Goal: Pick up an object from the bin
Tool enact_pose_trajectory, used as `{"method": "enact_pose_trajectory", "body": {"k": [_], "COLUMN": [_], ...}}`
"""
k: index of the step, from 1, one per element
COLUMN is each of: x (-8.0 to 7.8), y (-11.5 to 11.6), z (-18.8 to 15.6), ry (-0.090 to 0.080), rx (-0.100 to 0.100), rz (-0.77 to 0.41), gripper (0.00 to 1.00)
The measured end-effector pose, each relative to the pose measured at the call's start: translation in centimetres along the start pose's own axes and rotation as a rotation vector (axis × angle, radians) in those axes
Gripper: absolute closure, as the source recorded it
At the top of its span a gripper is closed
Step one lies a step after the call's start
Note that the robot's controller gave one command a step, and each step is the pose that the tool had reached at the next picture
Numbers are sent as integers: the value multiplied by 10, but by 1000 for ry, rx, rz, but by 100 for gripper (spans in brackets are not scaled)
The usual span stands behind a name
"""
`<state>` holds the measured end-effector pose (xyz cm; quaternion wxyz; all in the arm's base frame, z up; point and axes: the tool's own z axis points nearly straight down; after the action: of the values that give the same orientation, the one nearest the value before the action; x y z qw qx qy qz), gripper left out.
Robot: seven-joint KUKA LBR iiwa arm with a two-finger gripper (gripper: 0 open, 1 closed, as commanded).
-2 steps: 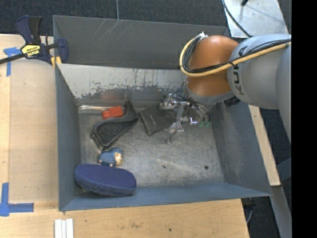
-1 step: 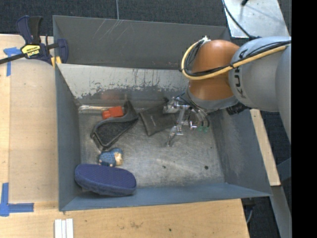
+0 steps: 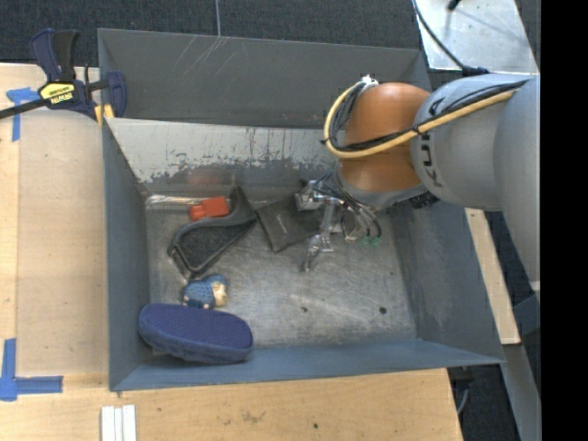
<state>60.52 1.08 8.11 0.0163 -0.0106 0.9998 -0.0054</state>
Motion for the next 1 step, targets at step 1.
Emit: {"method": "enact_pose_trajectory", "body": {"k": [1], "x": [-4], "y": [8], "z": [0], "ry": [-3], "rx": [-3], "rz": [-167], "gripper": [0]}}
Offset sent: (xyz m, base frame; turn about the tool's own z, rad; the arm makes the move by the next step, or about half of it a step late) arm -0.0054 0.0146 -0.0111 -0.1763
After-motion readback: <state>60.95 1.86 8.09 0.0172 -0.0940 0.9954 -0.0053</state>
